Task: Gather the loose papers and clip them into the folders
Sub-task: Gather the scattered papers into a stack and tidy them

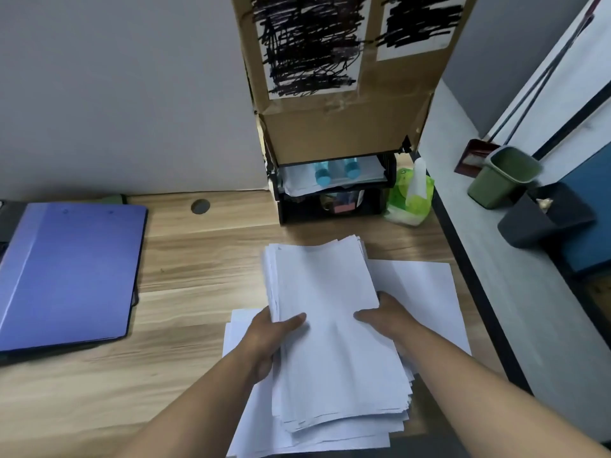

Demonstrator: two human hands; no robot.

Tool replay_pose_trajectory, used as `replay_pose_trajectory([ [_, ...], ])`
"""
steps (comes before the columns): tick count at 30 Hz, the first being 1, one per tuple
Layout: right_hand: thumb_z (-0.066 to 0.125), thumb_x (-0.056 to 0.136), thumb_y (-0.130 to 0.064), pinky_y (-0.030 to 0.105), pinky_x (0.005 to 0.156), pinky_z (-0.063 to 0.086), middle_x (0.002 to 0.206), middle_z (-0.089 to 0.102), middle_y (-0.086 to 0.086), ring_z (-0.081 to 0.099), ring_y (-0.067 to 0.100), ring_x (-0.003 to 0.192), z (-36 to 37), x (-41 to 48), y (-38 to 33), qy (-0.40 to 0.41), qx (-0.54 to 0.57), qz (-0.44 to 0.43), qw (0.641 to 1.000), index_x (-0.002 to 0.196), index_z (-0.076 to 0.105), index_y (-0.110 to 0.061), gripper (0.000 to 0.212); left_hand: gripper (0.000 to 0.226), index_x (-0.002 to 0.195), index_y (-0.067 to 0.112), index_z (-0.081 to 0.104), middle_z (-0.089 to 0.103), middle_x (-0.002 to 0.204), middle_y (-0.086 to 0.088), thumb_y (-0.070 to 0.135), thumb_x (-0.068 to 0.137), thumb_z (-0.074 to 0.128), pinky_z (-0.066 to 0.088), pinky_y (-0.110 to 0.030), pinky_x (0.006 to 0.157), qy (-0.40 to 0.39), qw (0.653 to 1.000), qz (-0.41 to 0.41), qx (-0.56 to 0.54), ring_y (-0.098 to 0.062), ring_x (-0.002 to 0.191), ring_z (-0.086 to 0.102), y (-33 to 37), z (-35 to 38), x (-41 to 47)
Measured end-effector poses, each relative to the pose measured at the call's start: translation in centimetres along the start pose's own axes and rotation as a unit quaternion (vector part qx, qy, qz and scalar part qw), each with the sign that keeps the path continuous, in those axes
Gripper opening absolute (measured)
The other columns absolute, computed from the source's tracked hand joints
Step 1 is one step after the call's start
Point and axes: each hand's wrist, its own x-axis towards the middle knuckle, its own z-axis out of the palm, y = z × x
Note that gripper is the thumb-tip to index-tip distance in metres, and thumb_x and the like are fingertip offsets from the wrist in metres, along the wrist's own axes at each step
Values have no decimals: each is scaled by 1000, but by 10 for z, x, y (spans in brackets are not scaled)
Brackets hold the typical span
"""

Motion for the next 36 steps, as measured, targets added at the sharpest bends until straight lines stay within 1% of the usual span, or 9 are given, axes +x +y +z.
replay_pose_trajectory([
  [8,70,93,-11,37,94,56,114,75,-10,71,15,105,-12,-65,-28,46,138,-168,975,118,66,-32,33,41,134,17,60,75,124,-7,-2,97,61,54,-50,102,-103,984,129,73,-30,113,73,39,-24,-47],
  [13,73,91,-9,41,90,57,114,77,4,74,24,105,-21,-118,-50,64,220,-269,936,123,67,-13,32,37,129,2,65,73,126,-16,2,92,69,52,-49,103,-134,969,198,62,-35,117,70,73,-41,-81],
  [19,72,89,0,43,91,59,111,77,7,74,25,104,-4,-135,-37,66,245,-258,932,120,67,-10,32,33,113,13,76,78,115,-12,8,81,80,59,-47,95,-120,948,273,111,-33,109,73,75,-45,-98],
  [23,80,83,-2,13,71,54,100,75,0,71,-5,85,2,-126,-31,117,197,-229,946,105,66,-25,35,35,108,20,78,81,101,4,-9,91,68,61,-29,85,-134,919,300,218,-12,96,76,75,-41,-110],
  [26,80,76,-20,31,90,56,114,73,-2,70,13,106,8,-120,-26,101,147,-216,960,108,67,-42,41,38,73,31,82,77,70,15,1,80,60,55,-15,63,-150,922,281,220,2,66,71,71,-46,-111],
  [28,82,81,-14,38,96,56,114,73,-5,69,16,110,11,-119,-26,58,146,-230,960,117,67,-46,50,30,82,37,81,79,83,13,13,68,71,53,-13,70,-163,915,305,210,-2,78,73,67,-53,-112],
  [31,78,87,-5,31,95,55,115,73,-7,67,14,114,20,-119,-31,35,128,-236,963,115,72,-40,45,37,115,16,72,75,115,0,25,79,72,57,-33,90,-179,892,343,234,-23,110,70,65,-66,-113],
  [33,74,90,-6,20,86,54,104,77,-8,71,7,102,23,-121,-36,32,102,-229,968,102,78,-38,34,35,114,35,76,75,116,11,8,91,69,53,-21,95,-163,885,358,248,-7,112,69,61,-71,-112],
  [36,76,89,-12,4,69,47,84,78,-20,69,-11,79,21,-121,-35,37,89,-210,973,85,79,-34,23,68,107,55,74,75,110,21,-11,95,62,48,-8,92,-146,890,343,264,3,107,68,54,-77,-107],
])
